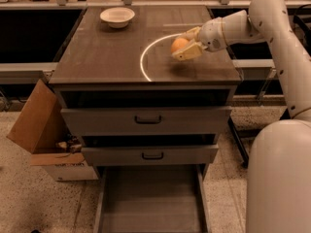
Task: Pick orange from bottom drawer and place on counter
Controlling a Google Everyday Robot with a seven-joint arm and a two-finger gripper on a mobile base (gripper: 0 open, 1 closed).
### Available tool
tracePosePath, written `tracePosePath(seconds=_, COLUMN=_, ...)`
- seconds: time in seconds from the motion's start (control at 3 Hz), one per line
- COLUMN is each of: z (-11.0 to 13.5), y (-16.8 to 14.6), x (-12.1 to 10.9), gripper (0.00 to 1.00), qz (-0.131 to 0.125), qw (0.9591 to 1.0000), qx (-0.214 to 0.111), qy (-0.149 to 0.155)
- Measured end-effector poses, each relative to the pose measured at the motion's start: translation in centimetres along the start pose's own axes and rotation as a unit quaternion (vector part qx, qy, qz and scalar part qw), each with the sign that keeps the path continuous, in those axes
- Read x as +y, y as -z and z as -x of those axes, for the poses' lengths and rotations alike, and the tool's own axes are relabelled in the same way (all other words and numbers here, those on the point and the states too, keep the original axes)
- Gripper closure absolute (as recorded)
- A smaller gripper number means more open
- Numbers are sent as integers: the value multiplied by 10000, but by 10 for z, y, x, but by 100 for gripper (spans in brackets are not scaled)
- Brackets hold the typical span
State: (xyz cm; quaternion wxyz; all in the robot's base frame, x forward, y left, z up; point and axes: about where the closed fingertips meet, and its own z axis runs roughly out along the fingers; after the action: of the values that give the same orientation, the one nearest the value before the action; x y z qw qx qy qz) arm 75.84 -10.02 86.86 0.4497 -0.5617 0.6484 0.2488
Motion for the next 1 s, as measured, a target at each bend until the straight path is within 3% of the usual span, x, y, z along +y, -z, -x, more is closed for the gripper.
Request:
tracePosePath(seconds=0.33, z=1, y=-6, x=-9, gripper=15, qz=-89, qw=9999, qx=-82, qy=-112)
tracePosePath(seconds=0.67, z=4, y=-8, x=-15, gripper=0, qz=-165, qw=9996, qx=-178, qy=-172)
tracePosePath(seconds=1.0, z=7, y=2, x=-23, gripper=0, qz=-334, qw=9987, qx=-330, qy=-181)
